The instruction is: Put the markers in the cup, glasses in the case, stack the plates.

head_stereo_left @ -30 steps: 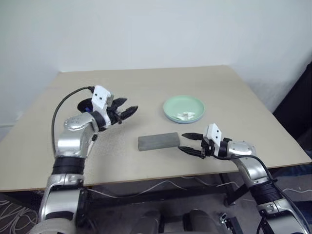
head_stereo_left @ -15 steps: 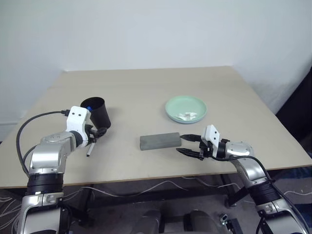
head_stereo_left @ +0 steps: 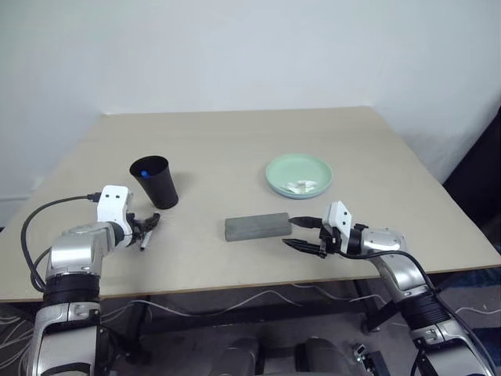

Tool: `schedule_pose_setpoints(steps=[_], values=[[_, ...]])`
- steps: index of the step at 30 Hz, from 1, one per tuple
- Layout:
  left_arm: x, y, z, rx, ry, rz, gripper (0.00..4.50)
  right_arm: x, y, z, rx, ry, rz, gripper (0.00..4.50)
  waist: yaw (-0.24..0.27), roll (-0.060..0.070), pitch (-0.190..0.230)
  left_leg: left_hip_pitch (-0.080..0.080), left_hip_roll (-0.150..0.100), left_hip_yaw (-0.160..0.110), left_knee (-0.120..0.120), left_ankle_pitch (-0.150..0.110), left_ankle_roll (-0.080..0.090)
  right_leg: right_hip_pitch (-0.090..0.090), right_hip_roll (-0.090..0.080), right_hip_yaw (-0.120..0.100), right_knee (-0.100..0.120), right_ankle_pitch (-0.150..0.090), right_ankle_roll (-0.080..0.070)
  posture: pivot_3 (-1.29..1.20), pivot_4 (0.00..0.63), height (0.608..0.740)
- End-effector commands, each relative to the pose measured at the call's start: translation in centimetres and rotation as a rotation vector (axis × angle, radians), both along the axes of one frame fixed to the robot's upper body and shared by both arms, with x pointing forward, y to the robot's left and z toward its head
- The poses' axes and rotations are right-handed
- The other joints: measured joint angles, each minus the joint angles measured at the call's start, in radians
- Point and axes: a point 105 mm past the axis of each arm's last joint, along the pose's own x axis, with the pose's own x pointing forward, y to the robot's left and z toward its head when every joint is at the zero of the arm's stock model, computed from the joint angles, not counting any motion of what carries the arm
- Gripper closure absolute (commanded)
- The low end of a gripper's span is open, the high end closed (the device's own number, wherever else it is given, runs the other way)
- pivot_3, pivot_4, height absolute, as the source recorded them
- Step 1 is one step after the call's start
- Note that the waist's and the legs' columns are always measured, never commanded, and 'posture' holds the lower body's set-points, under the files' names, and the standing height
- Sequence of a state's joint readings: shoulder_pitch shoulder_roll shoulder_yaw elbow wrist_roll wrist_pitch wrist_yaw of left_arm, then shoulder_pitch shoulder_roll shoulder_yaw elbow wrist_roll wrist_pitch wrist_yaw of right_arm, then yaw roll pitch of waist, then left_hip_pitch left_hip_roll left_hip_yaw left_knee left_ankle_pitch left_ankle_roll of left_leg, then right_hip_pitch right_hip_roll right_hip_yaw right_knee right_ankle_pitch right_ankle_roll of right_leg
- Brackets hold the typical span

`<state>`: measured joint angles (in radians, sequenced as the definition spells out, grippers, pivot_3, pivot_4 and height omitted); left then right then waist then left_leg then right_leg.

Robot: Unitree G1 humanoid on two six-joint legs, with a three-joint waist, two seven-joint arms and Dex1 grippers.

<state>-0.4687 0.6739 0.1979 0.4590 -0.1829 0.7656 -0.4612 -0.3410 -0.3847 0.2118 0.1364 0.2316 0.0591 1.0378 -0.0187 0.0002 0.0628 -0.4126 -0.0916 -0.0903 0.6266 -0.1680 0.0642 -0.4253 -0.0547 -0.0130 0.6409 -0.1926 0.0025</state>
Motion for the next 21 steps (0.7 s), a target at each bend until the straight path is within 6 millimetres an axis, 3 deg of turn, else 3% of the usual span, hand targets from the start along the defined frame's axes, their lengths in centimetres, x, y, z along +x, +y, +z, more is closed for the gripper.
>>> schedule_pose_setpoints(steps=[1, 5, 6, 14, 19, 21], values=[[1.3, -0.6, 1.8, 0.02, -0.064, -0.035, 2.88, 0.1, 0.1, 1.2, 0.019, -0.053, 0.001, 1.78, 0.0, 0.0, 0.0, 0.0, 0.0, 0.0, 0.0, 0.0, 0.0, 0.0, 0.0, 0.0, 0.0, 0.0, 0.0, 0.0, 0.0, 0.737], [1.5, -0.8, 1.8, 0.018, -0.068, -0.049, 4.33, 0.1, 0.1, 1.2, 0.018, -0.052, -0.002, 1.78, 0.0, 0.0, 0.0, 0.0, 0.0, 0.0, 0.0, 0.0, 0.0, 0.0, 0.0, 0.0, -0.001, 0.0, 0.0, 0.0, 0.0, 0.737], [1.6, -0.8, 1.8, 0.018, -0.068, -0.051, 4.41, 0.1, 0.1, 1.2, 0.018, -0.052, -0.002, 1.78, 0.0, 0.0, 0.0, 0.0, 0.0, 0.0, 0.0, 0.0, 0.0, 0.0, 0.0, 0.0, -0.001, 0.0, 0.0, 0.0, 0.0, 0.737], [0.5, -1.5, 1.7, 0.044, -0.039, -0.158, 4.41, 0.1, 0.1, 1.1, 0.015, -0.053, 0.0, 1.78, 0.0, 0.0, 0.0, -0.001, 0.0, 0.0, -0.001, 0.0, 0.0, 0.0, 0.0, 0.0, -0.001, 0.0, 0.0, 0.0, 0.0, 0.737], [-1.4, -4.3, 1.7, 0.042, -0.018, -0.384, 4.41, 0.1, 0.1, 1.1, 0.012, -0.052, 0.006, 1.78, -0.001, 0.001, 0.0, -0.002, 0.0, 0.001, -0.002, 0.0, 0.0, -0.001, -0.001, 0.001, -0.001, 0.0, 0.0, 0.0, 0.0, 0.737], [-1.2, -6.2, 2.9, 0.059, -0.097, -0.477, 4.41, 0.1, 0.1, 1.1, 0.01, -0.051, 0.009, 1.78, 0.001, 0.001, 0.001, -0.003, 0.0, 0.001, -0.003, 0.0, 0.0, -0.001, -0.001, 0.001, -0.002, 0.0, 0.0, 0.0, 0.0, 0.737]])
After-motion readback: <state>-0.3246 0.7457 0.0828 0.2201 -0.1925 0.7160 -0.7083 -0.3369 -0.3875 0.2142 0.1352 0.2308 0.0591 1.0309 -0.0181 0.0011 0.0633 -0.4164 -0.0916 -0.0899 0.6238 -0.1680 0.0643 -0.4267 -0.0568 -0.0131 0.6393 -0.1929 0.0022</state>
